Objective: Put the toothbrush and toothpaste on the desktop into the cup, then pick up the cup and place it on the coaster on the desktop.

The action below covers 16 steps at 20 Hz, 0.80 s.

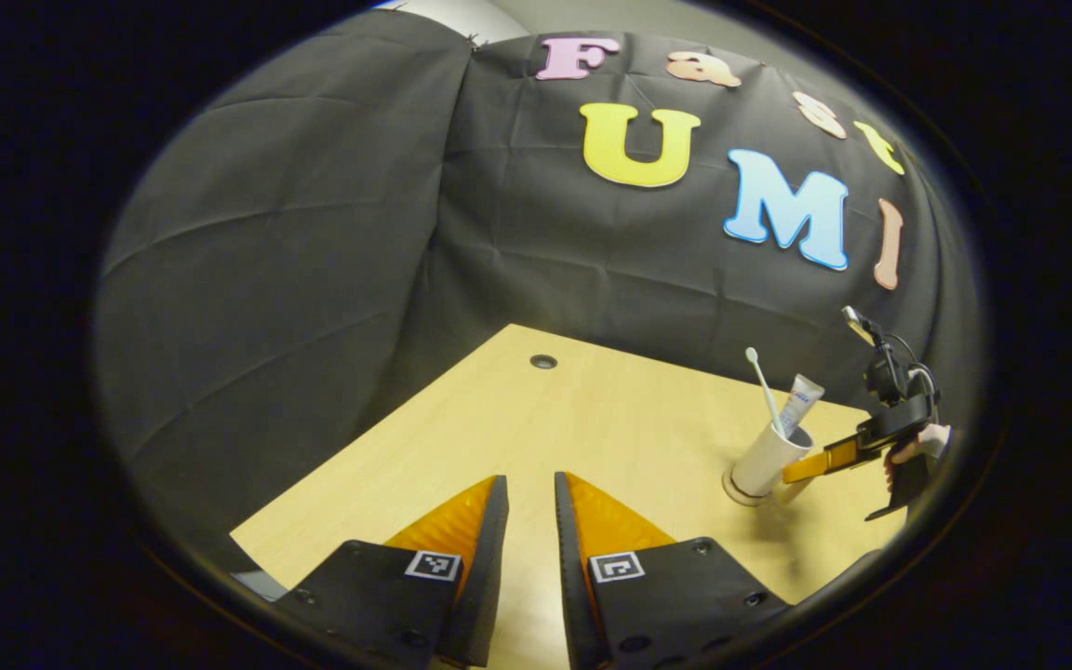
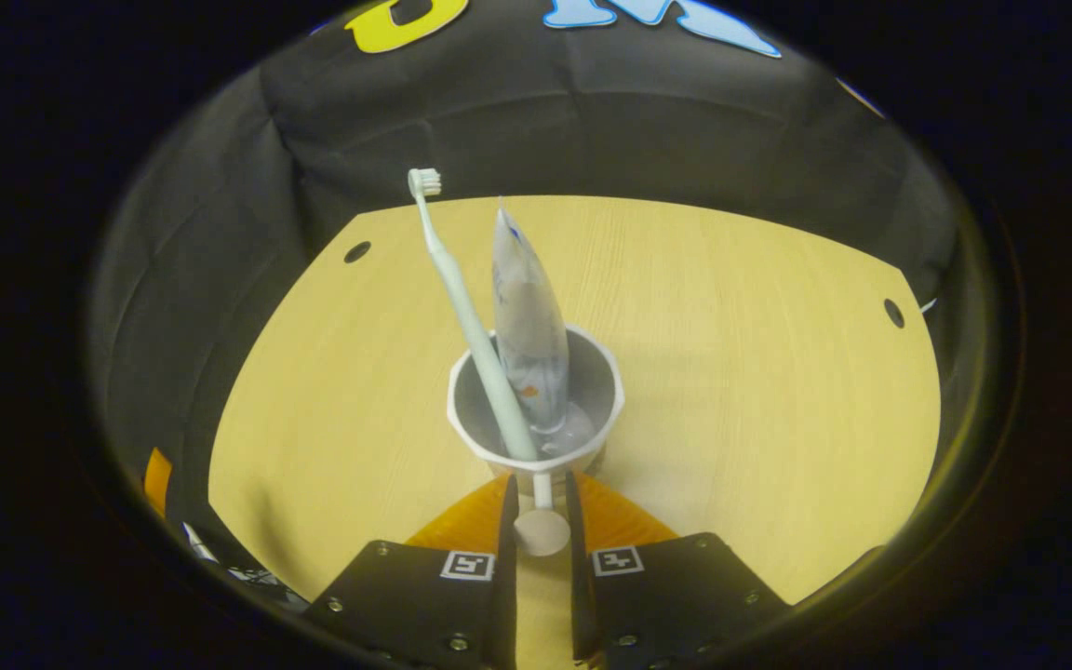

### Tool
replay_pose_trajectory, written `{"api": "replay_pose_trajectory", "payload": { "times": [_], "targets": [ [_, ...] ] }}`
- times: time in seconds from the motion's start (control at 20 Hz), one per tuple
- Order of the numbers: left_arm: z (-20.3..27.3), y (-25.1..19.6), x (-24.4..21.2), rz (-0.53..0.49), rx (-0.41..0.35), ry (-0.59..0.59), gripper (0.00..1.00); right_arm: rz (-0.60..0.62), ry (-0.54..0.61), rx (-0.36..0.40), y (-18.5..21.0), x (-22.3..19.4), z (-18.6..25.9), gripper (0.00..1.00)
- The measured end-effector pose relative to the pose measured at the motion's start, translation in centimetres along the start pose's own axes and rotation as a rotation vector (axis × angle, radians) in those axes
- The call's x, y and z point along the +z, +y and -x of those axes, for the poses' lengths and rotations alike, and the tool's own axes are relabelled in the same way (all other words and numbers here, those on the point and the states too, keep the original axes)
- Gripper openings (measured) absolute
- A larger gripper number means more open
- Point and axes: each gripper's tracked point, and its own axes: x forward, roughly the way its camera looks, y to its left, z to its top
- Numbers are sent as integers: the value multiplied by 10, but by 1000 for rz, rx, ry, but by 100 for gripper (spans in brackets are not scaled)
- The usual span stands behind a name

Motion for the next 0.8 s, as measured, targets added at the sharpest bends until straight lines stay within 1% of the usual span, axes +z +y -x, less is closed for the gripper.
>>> {"api": "replay_pose_trajectory", "payload": {
  "times": [0.05, 0.1, 0.15, 0.2, 0.25, 0.3, 0.35, 0.4, 0.45, 0.5, 0.65, 0.7, 0.75, 0.8],
  "targets": [
    [0, -1, 0, 1, -1, -1, 44, 9, -1, -2, -1, 0, 0, 18],
    [0, -2, 1, 2, -4, -2, 44, 17, -2, -2, -1, 0, -1, 18],
    [1, -3, 0, 3, -7, -3, 44, 19, -5, 6, 0, 1, 0, 24],
    [1, -4, 0, 2, -7, -4, 44, 18, -5, 12, -1, 1, -1, 24],
    [3, -4, 0, 2, -7, -4, 44, 21, -4, 8, -3, 0, -2, 22],
    [4, -3, -1, 3, -6, -4, 44, 26, -5, 6, -1, 0, -2, 28],
    [4, -2, -1, 5, -6, -4, 44, 28, -2, 7, -1, -1, 0, 28],
    [4, -2, 0, 6, -3, -4, 36, 29, -10, 8, -1, 1, 1, 28],
    [5, 0, -2, 6, -2, -5, 36, 25, -17, 8, -1, 3, 1, 28],
    [6, 0, -1, 5, -1, -7, 44, 24, -22, 7, -1, 2, 0, 28],
    [7, -4, 1, -3, -5, -13, 44, 29, -49, 8, 0, 5, 7, 28],
    [8, -7, 3, -5, -10, -16, 36, 32, -59, 11, 0, 6, 10, 28],
    [7, -11, 4, -8, -17, -18, 44, 39, -74, 11, 0, 9, 14, 33],
    [7, -17, 6, -12, -26, -24, 44, 45, -89, 13, 2, 11, 19, 28]
  ]
}}
